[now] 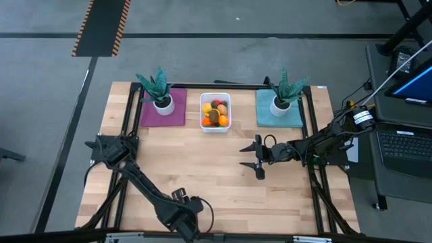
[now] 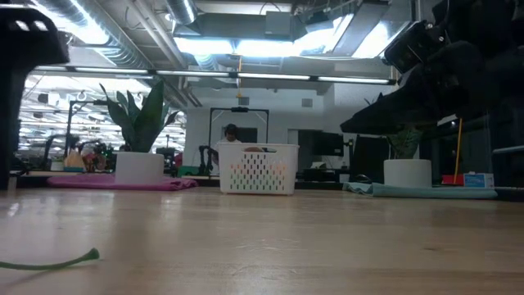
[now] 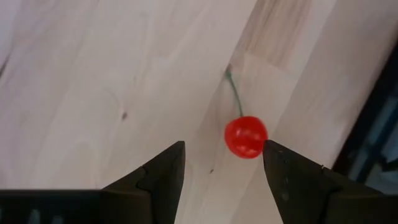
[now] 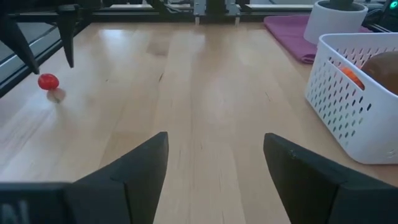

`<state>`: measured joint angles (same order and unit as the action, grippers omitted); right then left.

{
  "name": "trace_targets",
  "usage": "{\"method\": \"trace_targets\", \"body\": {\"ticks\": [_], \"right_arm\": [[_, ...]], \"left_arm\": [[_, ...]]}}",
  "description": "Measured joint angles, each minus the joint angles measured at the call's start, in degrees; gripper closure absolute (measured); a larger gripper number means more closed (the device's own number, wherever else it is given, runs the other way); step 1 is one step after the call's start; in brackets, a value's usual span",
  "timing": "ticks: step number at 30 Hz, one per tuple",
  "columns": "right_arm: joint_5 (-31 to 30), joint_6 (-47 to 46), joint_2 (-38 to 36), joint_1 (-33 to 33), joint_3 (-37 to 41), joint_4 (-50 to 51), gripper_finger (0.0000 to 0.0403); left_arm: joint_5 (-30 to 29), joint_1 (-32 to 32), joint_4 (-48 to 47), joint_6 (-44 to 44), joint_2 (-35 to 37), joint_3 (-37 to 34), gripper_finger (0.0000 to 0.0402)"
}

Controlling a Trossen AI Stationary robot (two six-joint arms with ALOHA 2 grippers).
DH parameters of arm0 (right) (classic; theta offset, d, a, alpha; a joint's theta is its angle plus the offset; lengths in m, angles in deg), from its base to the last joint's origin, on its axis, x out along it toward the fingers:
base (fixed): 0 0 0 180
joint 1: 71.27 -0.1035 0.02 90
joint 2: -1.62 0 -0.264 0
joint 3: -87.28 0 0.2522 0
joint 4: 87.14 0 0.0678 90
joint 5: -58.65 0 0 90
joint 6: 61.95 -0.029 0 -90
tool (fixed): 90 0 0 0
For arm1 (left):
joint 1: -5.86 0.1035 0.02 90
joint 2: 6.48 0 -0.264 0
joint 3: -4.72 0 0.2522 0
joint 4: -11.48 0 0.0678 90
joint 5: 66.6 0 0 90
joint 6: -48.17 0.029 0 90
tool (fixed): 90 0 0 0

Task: Pick and placing Produce into tupperware
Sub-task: Put the red cherry into the white bin

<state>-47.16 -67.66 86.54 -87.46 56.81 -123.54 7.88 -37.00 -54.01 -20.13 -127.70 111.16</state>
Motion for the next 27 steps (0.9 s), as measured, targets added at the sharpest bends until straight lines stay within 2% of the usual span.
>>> {"method": "trace_targets", "body": {"ticks": [23,27], "right_arm": [[-0.01,-0.04,0.00,0.01,0.00,-0.31,0.0138],[-0.01,-0.07,0.00,0.01,0.00,-0.31,0.0138]], "left_arm": [[-0.03,0.47,1.21,-0.17,-0.14,0.00,0.0195],[-0.03,0.47,1.44,-2.52,-0.14,0.00,0.0195]]}}
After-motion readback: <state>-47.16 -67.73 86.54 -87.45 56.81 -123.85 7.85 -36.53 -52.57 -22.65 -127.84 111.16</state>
